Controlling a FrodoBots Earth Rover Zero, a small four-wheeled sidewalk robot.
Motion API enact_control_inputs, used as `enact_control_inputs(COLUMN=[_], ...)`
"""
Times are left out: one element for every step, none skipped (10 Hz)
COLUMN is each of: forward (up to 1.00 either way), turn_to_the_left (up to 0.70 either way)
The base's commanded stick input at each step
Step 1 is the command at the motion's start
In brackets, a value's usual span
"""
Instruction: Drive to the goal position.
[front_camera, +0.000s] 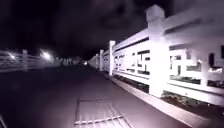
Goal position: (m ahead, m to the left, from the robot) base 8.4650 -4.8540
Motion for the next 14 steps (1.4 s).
enact_control_inputs(forward=[0.45, 0.45, 0.45, 0.45, 0.45, 0.45, 0.45, 0.45, 0.45, 0.45, 0.45, 0.45, 0.45, 0.45], turn_to_the_left=[0.27, 0.27, 0.13, 0.0, 0.0, 0.0, 0.0, 0.0, 0.0, 0.0, 0.0, 0.0, 0.0, 0.0])
